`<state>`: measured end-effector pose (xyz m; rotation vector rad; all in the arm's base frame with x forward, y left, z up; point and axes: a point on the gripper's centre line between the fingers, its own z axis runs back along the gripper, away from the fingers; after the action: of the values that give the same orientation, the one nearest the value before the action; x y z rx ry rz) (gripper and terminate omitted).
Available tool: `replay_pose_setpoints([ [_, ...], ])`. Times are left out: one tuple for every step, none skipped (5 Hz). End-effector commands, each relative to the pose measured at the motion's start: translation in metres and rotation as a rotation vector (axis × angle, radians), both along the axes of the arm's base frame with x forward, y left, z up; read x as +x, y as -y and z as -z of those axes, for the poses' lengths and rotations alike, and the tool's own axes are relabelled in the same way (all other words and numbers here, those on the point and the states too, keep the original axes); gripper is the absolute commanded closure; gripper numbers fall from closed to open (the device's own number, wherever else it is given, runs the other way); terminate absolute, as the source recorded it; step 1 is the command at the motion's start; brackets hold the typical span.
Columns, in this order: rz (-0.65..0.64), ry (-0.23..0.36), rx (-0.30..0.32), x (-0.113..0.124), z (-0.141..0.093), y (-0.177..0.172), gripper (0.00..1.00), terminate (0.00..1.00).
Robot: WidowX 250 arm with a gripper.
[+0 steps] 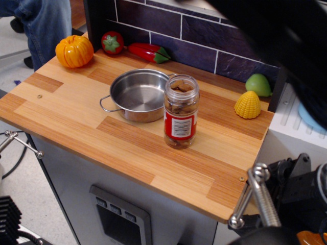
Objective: Pour almonds in pot
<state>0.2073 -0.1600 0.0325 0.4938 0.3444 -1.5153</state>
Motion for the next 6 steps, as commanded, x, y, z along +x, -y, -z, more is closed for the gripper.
replay_pose_setpoints([
  [0.050, -0.080, 0.157, 0.031, 0.009, -0.022, 0.00, 0.00],
  [0.153, -0.085, 0.181, 0.062, -0.008, -0.027, 0.00, 0.00],
  [0.159, 0.012, 0.239, 0.075, -0.020, -0.045, 0.00, 0.00],
  [0.149, 0.019, 0.272, 0.079, -0.019, -0.068, 0.00, 0.00],
  [0.114, -0.009, 0.296, 0.075, -0.022, -0.084, 0.00, 0.00],
  [0.083, -0.035, 0.312, 0.073, -0.025, -0.097, 0.00, 0.00],
])
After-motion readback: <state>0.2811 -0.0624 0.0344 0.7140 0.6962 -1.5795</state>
